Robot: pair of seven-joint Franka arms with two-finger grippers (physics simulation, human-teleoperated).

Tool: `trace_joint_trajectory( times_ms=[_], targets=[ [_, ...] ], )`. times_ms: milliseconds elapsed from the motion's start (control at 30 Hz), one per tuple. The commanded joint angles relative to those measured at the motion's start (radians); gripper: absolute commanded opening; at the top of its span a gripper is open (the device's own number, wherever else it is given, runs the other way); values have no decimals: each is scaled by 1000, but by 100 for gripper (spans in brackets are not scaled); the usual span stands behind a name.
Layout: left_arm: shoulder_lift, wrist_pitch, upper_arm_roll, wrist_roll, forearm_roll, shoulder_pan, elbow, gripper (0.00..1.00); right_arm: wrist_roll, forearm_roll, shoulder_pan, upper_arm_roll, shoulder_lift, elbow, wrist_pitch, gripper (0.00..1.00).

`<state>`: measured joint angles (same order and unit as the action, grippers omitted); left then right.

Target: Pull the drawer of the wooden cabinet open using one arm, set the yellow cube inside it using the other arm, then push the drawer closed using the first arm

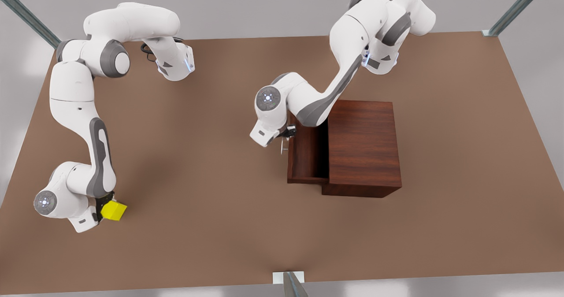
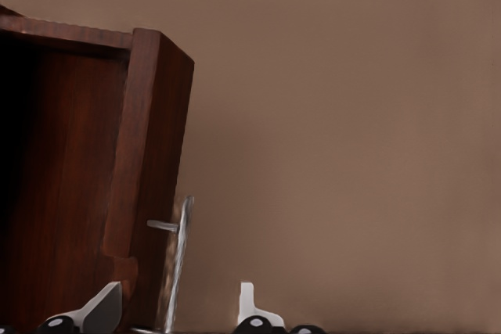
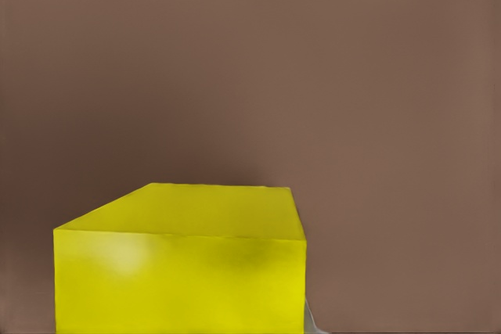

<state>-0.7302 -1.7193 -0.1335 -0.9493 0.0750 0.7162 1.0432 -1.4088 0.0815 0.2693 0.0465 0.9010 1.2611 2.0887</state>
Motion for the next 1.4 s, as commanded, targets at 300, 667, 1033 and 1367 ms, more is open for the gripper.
trace_joint_trajectory(
  times_ms=[300,667,1033,1367],
  targets=[
    [291,244,25,882,-101,-701,24,100,970,6,-91,276,-257,11,-271,66],
    [468,132,32,801,-81,-678,291,21,1930,9,-548,285,-304,-49,-346,66],
    [445,107,31,-279,-368,-554,291,21,2127,11,-808,268,-157,-264,-274,67],
    [407,-36,31,-779,-385,-469,291,21,2151,26,-907,265,-62,-262,-131,100]
  ],
)
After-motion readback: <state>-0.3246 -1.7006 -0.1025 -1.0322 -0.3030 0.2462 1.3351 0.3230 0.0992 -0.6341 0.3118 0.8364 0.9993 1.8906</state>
